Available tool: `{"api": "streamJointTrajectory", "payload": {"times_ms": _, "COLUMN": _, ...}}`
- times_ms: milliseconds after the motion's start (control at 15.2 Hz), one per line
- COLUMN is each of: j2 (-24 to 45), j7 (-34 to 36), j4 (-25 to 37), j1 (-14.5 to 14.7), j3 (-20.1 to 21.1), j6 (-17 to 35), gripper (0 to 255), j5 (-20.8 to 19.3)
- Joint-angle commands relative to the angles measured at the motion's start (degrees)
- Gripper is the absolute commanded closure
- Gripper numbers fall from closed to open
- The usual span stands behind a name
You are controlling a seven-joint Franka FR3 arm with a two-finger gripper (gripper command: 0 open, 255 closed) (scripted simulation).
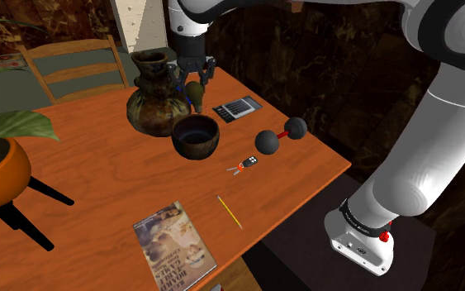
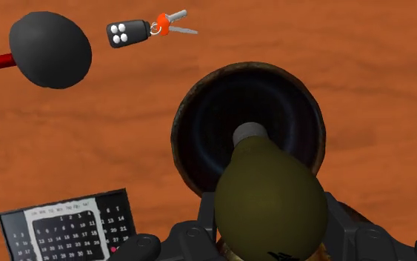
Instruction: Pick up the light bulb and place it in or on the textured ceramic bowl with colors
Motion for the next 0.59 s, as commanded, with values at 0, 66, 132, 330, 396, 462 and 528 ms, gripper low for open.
{"api": "streamJointTrajectory", "payload": {"times_ms": 0, "j2": 0.32, "j7": 0.00, "j4": -1.02, "j1": -0.03, "j3": -0.06, "j6": 1.35, "gripper": 255, "j5": -0.16}}
{"api": "streamJointTrajectory", "payload": {"times_ms": 66, "j2": 0.39, "j7": 0.03, "j4": -1.71, "j1": -0.04, "j3": -0.08, "j6": 2.09, "gripper": 255, "j5": -0.20}}
{"api": "streamJointTrajectory", "payload": {"times_ms": 132, "j2": 0.48, "j7": 0.06, "j4": -2.38, "j1": -0.05, "j3": -0.10, "j6": 2.84, "gripper": 255, "j5": -0.25}}
{"api": "streamJointTrajectory", "payload": {"times_ms": 330, "j2": 0.81, "j7": 0.18, "j4": -4.28, "j1": -0.06, "j3": -0.16, "j6": 5.04, "gripper": 255, "j5": -0.44}}
{"api": "streamJointTrajectory", "payload": {"times_ms": 396, "j2": 0.94, "j7": 0.23, "j4": -4.89, "j1": -0.06, "j3": -0.18, "j6": 5.77, "gripper": 255, "j5": -0.51}}
{"api": "streamJointTrajectory", "payload": {"times_ms": 462, "j2": 1.09, "j7": 0.28, "j4": -5.48, "j1": -0.06, "j3": -0.21, "j6": 6.49, "gripper": 255, "j5": -0.59}}
{"api": "streamJointTrajectory", "payload": {"times_ms": 528, "j2": 1.26, "j7": 0.34, "j4": -6.05, "j1": -0.05, "j3": -0.23, "j6": 7.22, "gripper": 255, "j5": -0.68}}
